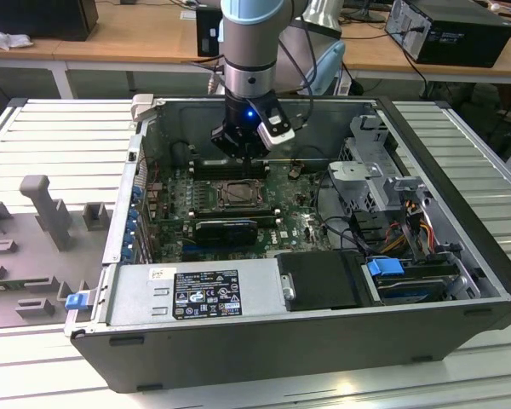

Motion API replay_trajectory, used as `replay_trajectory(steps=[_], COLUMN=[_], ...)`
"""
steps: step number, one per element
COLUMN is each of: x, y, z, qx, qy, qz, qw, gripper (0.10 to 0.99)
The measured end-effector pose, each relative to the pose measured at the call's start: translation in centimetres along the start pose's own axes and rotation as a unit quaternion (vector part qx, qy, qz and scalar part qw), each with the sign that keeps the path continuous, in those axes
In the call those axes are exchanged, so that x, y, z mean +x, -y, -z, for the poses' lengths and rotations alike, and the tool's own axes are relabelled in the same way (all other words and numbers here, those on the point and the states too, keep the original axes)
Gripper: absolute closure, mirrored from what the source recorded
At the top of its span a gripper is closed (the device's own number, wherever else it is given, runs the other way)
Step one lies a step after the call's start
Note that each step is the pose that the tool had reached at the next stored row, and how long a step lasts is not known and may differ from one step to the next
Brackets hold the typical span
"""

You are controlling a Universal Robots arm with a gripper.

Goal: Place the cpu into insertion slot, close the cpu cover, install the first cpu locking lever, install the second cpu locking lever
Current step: 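Install the first cpu locking lever, then install the second cpu locking lever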

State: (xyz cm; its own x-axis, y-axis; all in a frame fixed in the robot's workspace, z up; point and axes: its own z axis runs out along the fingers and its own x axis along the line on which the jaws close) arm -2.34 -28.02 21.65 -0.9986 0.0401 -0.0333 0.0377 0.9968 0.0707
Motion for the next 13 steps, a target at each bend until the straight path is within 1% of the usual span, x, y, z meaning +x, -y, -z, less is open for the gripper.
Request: replay_trajectory(steps=[5, 11, 13], x=[-0.02, -0.04, -0.05], y=[0.59, 1.04, 1.36], z=[0.03, 0.06, 0.08], qx=[0.0000, 0.0000, -0.0001], qy=[0.0000, 0.0000, 0.0001], qz=[0.000, 0.000, 0.000], qw=[1.0000, 1.0000, 1.0000], gripper=[0.980, 0.980, 0.980])
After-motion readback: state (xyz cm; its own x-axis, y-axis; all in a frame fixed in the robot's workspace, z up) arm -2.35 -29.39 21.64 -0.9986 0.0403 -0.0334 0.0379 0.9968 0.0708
